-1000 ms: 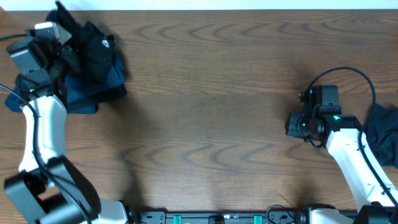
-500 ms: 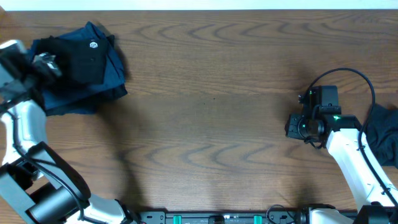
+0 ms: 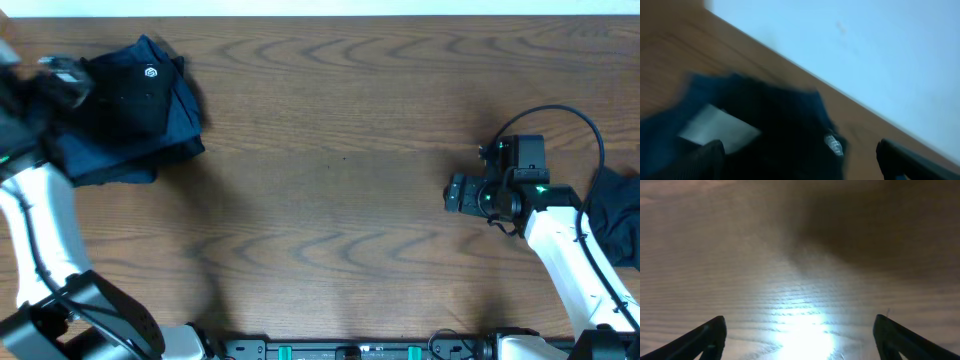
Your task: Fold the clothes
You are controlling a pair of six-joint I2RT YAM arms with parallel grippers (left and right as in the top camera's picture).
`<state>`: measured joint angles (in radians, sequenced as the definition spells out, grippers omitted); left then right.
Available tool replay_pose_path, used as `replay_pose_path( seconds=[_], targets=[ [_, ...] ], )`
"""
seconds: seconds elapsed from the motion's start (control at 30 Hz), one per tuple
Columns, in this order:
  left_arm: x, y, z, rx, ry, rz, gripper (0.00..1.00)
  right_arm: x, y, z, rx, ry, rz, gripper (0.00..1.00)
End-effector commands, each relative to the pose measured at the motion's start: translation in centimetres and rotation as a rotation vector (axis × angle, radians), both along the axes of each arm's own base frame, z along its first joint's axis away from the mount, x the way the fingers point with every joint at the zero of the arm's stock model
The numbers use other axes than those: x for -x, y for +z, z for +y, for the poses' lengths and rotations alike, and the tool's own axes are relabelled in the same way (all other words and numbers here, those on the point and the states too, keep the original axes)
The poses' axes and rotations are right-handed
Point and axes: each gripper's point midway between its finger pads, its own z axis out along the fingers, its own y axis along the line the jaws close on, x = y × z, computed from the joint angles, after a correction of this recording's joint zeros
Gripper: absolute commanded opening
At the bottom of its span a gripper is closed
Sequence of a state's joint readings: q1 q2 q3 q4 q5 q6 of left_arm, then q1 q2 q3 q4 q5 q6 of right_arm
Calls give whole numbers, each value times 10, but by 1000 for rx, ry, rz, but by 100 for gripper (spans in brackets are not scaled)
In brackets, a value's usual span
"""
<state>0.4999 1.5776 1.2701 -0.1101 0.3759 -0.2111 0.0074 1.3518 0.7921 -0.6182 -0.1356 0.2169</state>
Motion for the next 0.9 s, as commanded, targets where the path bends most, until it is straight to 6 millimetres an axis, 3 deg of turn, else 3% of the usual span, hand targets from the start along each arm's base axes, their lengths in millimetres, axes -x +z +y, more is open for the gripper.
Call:
replay_pose_path(
  seconds=[0.0,0.2,0.33,0.43,0.53,0.7,0.87],
  targets=[
    [-14,-10,-58,-83,-153,66,98,-12,12,4,-33,13,-59,96],
    [1,-56,-156,-174,-332,308,98,-37,26,3,-25,15,-179,99],
    [29,-80,-199,-163,-436,450,98,-54,39,-10,59,15,-261,99],
    [57,-88,-210,-147,-474,556,98,-60,55,-24,118,-27,-267,99],
    [82,-80,-210,-138,-481,608,98,-65,87,-31,139,-22,-297,99],
    [129,-50,-202,-179,-452,633,98,-63,139,-41,145,-56,-381,99],
    [162,-11,-209,-246,-454,504,98,-33,177,-42,152,-75,-465,99]
  ],
)
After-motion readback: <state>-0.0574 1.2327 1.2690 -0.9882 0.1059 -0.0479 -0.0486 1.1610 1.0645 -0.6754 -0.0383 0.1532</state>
